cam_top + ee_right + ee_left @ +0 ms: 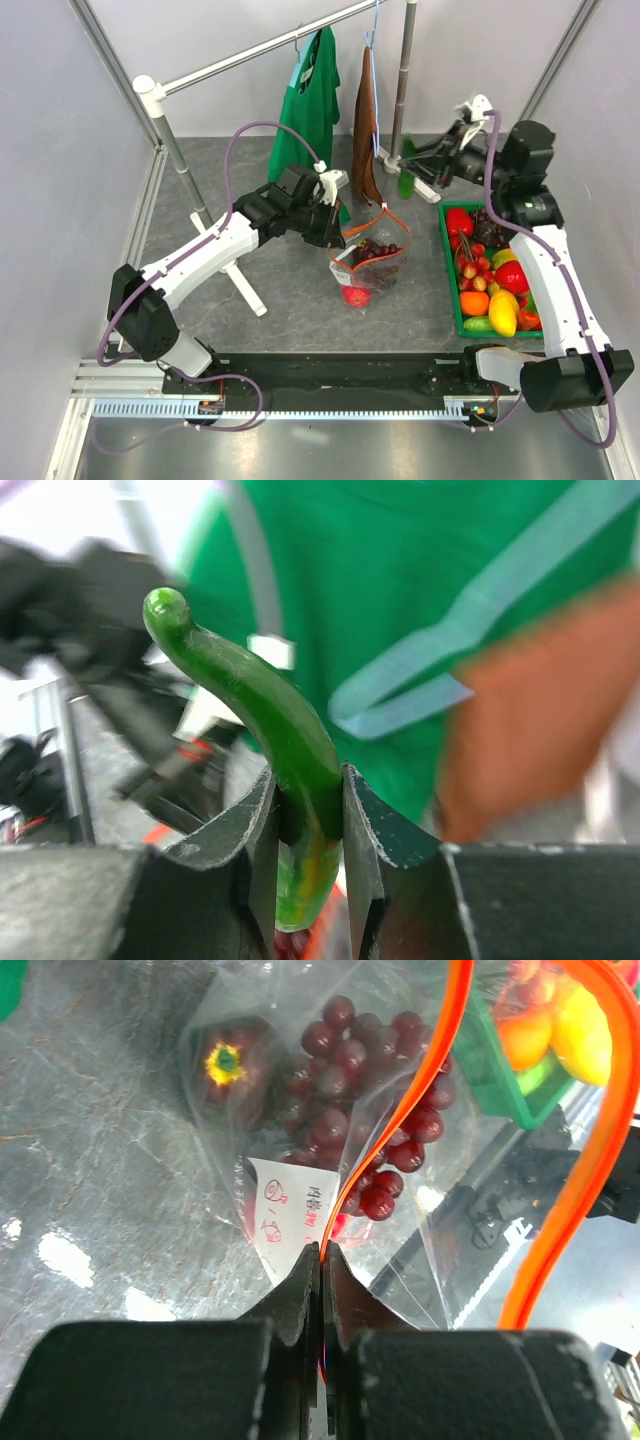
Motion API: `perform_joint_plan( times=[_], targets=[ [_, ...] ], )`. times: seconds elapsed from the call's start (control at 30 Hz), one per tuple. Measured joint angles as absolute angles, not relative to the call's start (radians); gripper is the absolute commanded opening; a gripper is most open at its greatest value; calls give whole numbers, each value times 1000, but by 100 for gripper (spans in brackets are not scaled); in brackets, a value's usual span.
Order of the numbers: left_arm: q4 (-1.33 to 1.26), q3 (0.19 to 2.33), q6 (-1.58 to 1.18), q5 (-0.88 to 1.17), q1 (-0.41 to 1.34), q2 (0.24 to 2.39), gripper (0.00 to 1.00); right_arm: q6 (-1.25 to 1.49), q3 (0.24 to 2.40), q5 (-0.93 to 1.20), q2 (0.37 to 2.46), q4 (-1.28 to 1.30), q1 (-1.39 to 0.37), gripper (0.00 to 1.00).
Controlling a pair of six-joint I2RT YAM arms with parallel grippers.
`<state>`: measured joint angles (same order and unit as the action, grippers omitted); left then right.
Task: Place the food in the zip-top bag and seal the zipper
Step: Place the fake vegetable in the zipper food storage bag.
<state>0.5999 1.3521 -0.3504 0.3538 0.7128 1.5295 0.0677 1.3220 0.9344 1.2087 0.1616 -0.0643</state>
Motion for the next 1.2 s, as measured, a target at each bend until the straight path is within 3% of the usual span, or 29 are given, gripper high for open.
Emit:
perform_joint_plan(
  times=[0.23,0.67,0.77,0.83,0.87,0.97,1.2],
  targets=[
    [600,1354,-350,390,713,1530,2,-83,1287,976,1209,122,-283,0],
    [606,1366,-350,402,712,1530,2,-955,1250,893,1230,681,-416,1],
    [609,1370,-350,403,710,1530,2,-1074,1250,846,1269,744,-424,15],
    [612,1372,-350,403,708,1530,2,-1123,1250,818,1294,775,-425,35],
    [612,1372,-350,403,708,1530,2,-1146,1250,805,1304,791,-426,59],
    [616,1375,-350,403,708,1530,2,-1201,1252,772,1319,844,-426,88],
    [619,1375,-350,403,708,1530,2,-1111,1357,746,1285,902,-448,94]
  ],
)
